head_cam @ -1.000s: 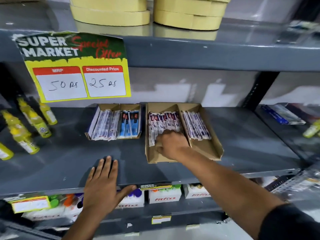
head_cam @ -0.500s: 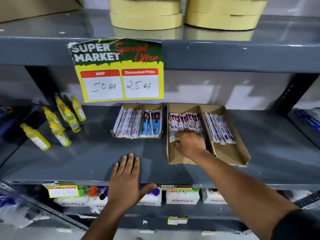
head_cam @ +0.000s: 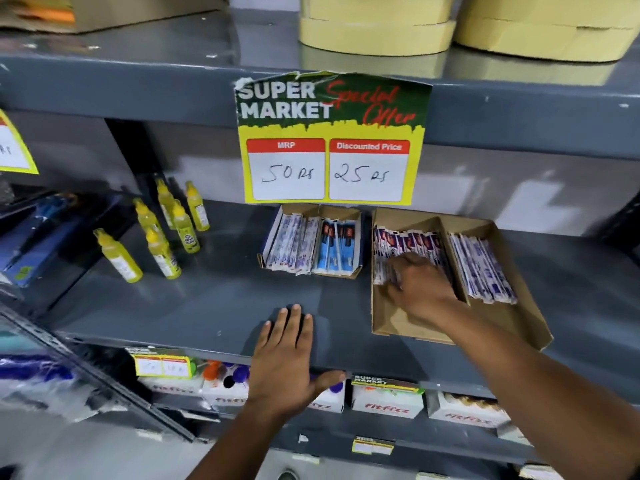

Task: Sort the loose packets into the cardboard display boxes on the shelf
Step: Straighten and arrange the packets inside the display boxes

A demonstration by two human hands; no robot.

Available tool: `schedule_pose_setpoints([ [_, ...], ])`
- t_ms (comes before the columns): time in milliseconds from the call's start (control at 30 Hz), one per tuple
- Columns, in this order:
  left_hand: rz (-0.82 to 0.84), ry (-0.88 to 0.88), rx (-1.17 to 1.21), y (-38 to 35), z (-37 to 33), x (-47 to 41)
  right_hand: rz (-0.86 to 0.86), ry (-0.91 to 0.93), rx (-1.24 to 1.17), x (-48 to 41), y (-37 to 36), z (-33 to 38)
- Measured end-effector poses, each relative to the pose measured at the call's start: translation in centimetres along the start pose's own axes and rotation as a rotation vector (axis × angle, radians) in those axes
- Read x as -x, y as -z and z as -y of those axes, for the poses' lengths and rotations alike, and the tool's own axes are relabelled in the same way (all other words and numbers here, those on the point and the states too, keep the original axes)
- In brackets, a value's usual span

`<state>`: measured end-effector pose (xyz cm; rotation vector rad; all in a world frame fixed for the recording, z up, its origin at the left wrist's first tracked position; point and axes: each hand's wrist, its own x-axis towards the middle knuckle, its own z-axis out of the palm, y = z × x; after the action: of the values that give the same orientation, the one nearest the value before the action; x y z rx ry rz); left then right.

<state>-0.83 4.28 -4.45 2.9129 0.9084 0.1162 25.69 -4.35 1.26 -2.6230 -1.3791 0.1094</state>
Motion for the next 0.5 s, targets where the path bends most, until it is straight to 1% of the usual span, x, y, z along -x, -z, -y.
schedule_pose_setpoints([
  [100, -0.008, 0.001, -0.003, -0.3, 0.2, -0.2, 0.008, 0.032, 0.051, 0.5, -1.1, 0.0],
  [233, -0.001, -0.002, 0.003, -0.4, 0.2, -0.1, -0.085, 0.007, 0.103, 0.3, -1.0, 0.0],
  [367, -0.005, -0.005, 0.002, -0.3, 0.2, -0.1, -0.026, -0.043, 0.067, 0.8, -0.6, 0.1],
  [400, -0.004, -0.004, 0.006, -0.4, 0.1, -0.2, -0.044, -0.045, 0.03, 1.0, -0.3, 0.2],
  [433, -0.002, -0.003, 0.011, -0.3, 0.1, -0.2, -0.107, -0.045, -0.031, 1.1, 0.2, 0.5],
  [500, -0.011, -0.006, 0.026, -0.2, 0.0, -0.3, -0.322, -0.004, -0.162, 0.8, 1.5, 1.6],
])
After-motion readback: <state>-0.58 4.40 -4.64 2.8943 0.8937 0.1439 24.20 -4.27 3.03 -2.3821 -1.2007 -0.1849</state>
